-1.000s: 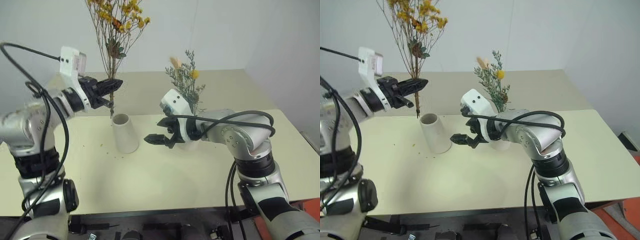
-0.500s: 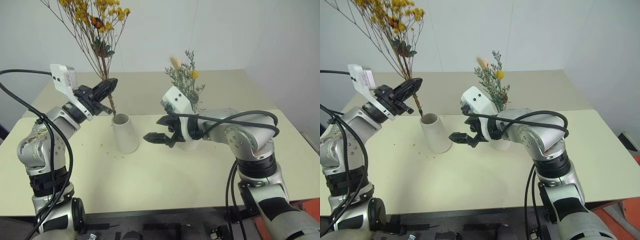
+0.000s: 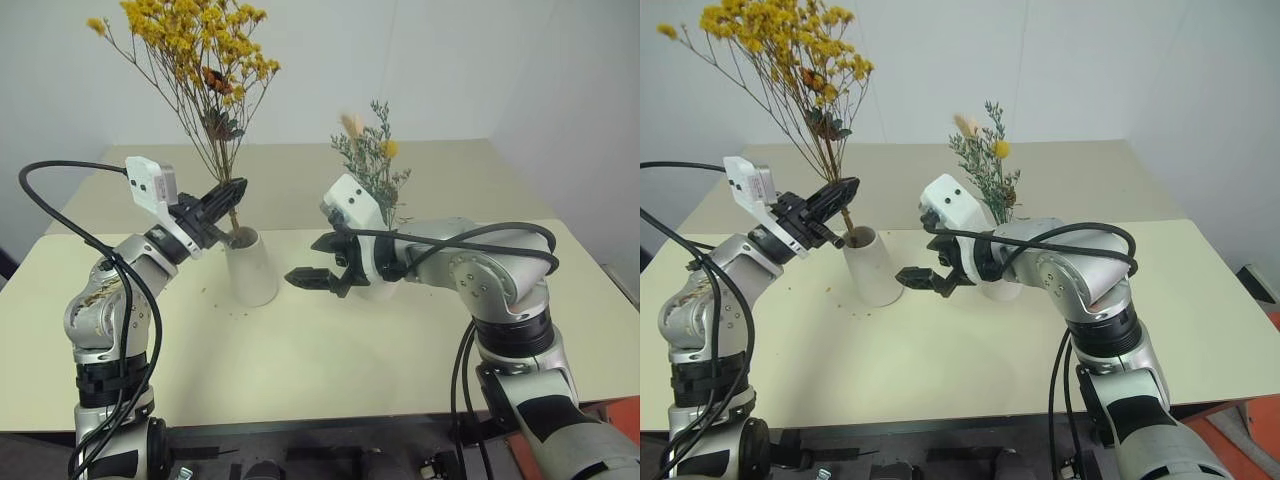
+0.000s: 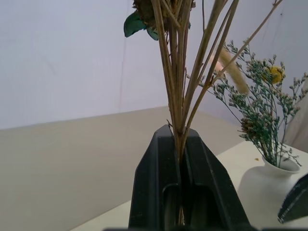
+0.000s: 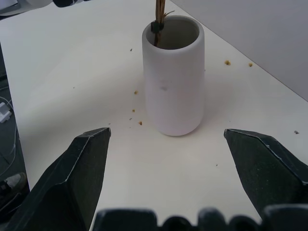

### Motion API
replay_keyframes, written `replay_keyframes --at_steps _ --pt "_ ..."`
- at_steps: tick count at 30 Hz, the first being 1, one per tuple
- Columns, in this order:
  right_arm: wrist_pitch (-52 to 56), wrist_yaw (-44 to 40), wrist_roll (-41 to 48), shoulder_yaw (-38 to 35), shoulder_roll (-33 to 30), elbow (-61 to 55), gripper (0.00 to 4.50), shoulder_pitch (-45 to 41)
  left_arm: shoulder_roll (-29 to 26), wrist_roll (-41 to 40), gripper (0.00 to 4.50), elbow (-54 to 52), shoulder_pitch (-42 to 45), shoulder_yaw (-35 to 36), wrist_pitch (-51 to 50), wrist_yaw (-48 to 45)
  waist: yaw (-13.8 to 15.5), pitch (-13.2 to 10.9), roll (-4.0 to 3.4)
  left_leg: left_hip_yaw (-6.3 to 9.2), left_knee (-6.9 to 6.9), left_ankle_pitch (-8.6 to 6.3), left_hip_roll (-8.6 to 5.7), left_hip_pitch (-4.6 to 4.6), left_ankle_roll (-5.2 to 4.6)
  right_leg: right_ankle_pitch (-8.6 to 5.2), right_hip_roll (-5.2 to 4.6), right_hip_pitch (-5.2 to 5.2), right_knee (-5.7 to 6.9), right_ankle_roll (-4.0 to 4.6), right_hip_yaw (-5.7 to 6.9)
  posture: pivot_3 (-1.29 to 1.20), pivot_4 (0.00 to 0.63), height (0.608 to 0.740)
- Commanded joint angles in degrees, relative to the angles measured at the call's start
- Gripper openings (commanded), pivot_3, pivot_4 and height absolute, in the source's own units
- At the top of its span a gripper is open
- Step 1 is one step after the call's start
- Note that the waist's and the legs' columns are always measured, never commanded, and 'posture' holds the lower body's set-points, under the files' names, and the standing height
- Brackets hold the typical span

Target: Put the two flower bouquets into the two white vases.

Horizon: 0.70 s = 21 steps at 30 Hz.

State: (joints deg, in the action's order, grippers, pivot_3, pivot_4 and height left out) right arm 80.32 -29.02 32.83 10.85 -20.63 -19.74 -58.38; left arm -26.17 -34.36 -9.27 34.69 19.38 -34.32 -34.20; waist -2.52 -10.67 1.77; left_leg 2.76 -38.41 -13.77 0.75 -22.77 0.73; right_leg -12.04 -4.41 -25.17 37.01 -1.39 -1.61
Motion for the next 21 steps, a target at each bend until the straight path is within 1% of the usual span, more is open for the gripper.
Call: replay_keyframes --at_steps 1,9,17,19,20,21 --pt "0.1 0.5 0.5 -1.4 0.0 -2.1 4.50 -0.2 -0.1 0.5 0.01 0.1 -0.6 -0.6 2.7 0.4 0.0 0.0 0.00 0.00 0.00 0.00 0.00 0.00 0.00 0.00 0.00 0.00 0.00 0.00 0.00 0.00 0.150 0.740" --pt "0.0 0.8 0.5 -1.2 -0.1 -2.5 4.50 0.0 0.7 1.1 0.01 1.0 -1.7 -2.1 4.5 1.5 0.0 0.0 0.00 0.00 0.00 0.00 0.00 -0.01 0.00 0.00 0.00 0.00 -0.02 0.00 0.00 0.00 0.150 0.740" --pt "-0.2 1.1 0.4 -1.1 0.0 -2.6 4.50 0.2 0.3 1.3 0.01 0.8 -2.6 -3.0 4.8 1.4 0.0 0.0 0.00 0.00 0.00 0.00 0.00 0.00 0.00 0.00 0.00 0.00 -0.04 0.00 0.00 0.00 0.150 0.740" --pt "-0.4 1.1 0.3 -1.0 0.0 -2.4 4.50 0.2 0.2 1.9 0.53 0.8 -2.5 -3.3 5.3 1.4 0.0 0.0 0.00 0.00 0.00 0.00 0.00 0.00 0.00 0.00 0.00 0.00 -0.04 0.00 0.00 0.00 0.150 0.740" --pt "-0.5 1.1 0.3 -0.9 0.1 -2.4 4.50 0.2 0.1 1.7 0.71 0.9 -2.4 -3.2 5.1 1.3 0.0 0.0 0.00 0.00 0.00 0.00 0.00 0.00 0.00 0.00 0.00 0.00 -0.04 0.00 0.00 0.00 0.150 0.740" --pt "-0.5 1.1 0.3 -0.9 0.1 -2.3 4.50 0.2 0.1 1.4 1.00 0.8 -2.4 -3.1 5.0 1.2 0.0 0.0 0.00 0.00 0.00 0.00 0.00 0.00 0.00 0.00 0.00 0.00 -0.04 0.00 0.00 0.00 0.150 0.740"
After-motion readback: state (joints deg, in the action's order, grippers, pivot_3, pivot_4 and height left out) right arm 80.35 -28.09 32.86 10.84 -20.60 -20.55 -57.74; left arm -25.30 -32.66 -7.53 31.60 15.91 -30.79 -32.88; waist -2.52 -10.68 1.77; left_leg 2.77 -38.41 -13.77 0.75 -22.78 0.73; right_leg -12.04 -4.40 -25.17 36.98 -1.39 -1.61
